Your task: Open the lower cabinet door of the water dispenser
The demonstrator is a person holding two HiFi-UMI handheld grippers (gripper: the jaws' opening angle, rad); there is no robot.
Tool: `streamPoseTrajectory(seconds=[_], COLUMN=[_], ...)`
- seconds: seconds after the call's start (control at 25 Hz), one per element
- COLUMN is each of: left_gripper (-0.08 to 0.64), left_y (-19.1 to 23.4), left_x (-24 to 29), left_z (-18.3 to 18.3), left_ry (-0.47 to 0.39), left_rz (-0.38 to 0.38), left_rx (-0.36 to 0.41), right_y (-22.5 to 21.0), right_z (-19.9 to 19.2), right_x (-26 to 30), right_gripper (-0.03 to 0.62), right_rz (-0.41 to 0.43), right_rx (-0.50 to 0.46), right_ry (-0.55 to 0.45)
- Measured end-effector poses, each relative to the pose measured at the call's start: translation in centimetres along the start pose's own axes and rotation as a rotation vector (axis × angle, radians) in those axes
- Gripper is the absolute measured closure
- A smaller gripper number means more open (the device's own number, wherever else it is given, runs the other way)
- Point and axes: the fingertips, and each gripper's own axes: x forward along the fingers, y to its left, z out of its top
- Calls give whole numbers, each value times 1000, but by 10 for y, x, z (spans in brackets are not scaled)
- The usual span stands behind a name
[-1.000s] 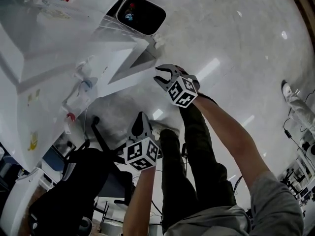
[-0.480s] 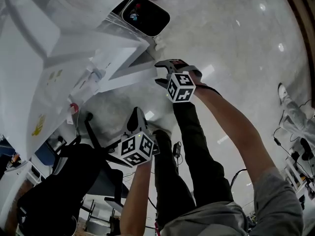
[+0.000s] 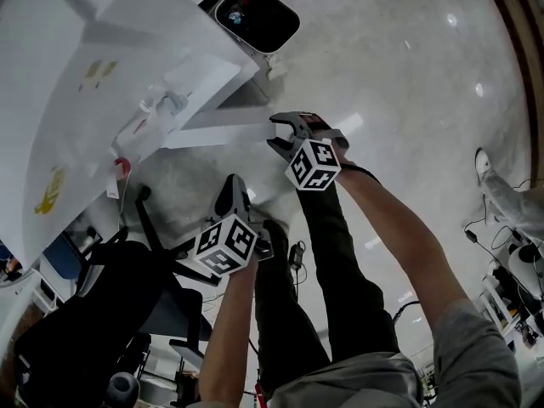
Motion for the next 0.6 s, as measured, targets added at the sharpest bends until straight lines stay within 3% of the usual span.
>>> streamPoseTrajectory(seconds=[0.12, 0.2, 0.36, 0.6], left_gripper=[532, 467, 412, 356], left_y=[-1, 4, 25, 38], left_x=[7, 11, 17, 25], left_z=[-10, -16, -25, -37], left_ry=[38, 67, 103, 146], left_rz=[-42, -50, 6, 51], left_rx=[-57, -92, -142, -127], right_y=[28, 46, 76, 114], right_z=[1, 3, 7, 11], right_x=[-5, -6, -6, 0], right_gripper=[402, 402, 402, 403], right_rz=[-42, -73, -140, -168], right_rx=[64, 104, 172, 247], right_ry=[-15, -19, -34, -53])
